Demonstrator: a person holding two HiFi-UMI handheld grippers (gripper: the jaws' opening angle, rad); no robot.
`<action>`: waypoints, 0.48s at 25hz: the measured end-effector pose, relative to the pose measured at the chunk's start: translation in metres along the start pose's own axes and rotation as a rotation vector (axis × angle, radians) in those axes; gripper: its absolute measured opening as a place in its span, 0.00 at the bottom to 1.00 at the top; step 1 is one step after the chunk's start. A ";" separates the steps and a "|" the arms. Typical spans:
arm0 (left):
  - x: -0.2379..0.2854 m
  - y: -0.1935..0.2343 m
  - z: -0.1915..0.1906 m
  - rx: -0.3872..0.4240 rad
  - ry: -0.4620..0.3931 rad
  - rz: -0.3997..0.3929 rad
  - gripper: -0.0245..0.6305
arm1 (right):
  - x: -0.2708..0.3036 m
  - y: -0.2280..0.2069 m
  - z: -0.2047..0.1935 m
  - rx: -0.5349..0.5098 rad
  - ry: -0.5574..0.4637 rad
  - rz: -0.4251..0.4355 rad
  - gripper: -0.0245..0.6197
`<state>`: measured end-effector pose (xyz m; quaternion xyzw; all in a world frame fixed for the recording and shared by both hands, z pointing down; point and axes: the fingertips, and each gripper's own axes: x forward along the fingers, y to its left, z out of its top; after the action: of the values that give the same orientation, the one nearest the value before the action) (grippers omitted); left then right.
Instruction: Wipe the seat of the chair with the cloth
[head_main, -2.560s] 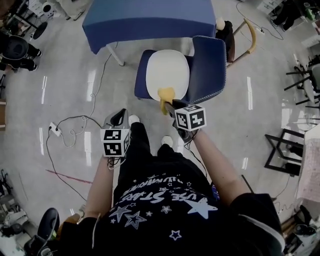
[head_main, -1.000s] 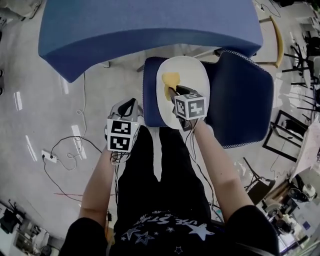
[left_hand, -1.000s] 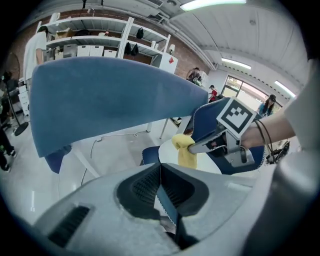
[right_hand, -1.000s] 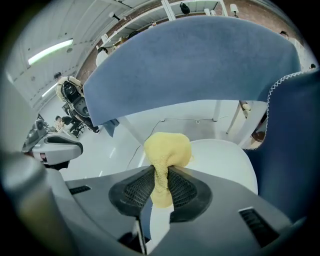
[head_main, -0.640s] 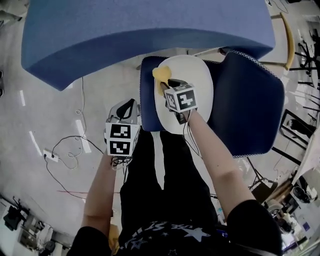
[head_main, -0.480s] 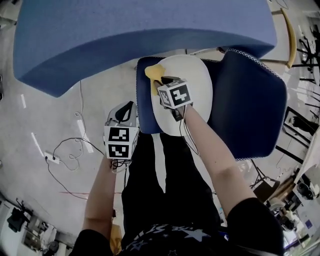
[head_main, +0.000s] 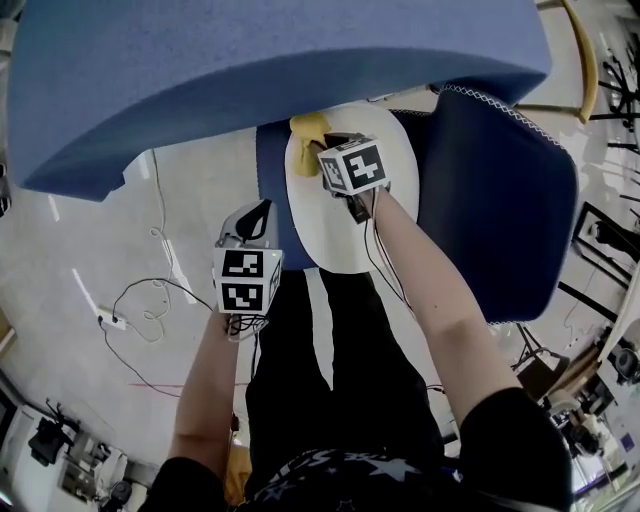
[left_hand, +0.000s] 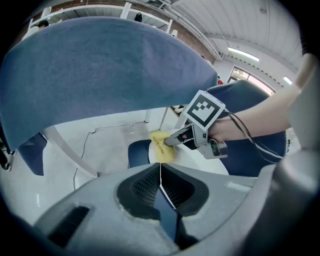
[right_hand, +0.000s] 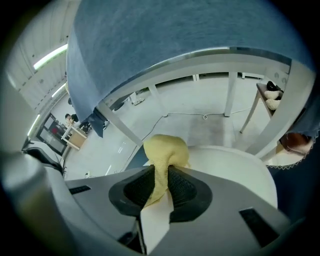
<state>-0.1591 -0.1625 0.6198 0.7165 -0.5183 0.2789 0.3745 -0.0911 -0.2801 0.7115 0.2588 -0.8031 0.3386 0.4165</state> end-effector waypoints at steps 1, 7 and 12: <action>0.003 -0.003 0.001 0.003 0.002 -0.005 0.07 | -0.003 -0.009 0.000 0.007 -0.003 -0.012 0.16; 0.015 -0.016 0.008 0.028 0.011 -0.023 0.07 | -0.024 -0.063 -0.011 0.073 -0.011 -0.100 0.16; 0.017 -0.024 0.010 0.053 0.020 -0.027 0.07 | -0.046 -0.095 -0.029 0.131 -0.012 -0.143 0.17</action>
<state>-0.1309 -0.1759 0.6216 0.7301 -0.4973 0.2946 0.3644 0.0135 -0.3128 0.7165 0.3445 -0.7610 0.3583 0.4169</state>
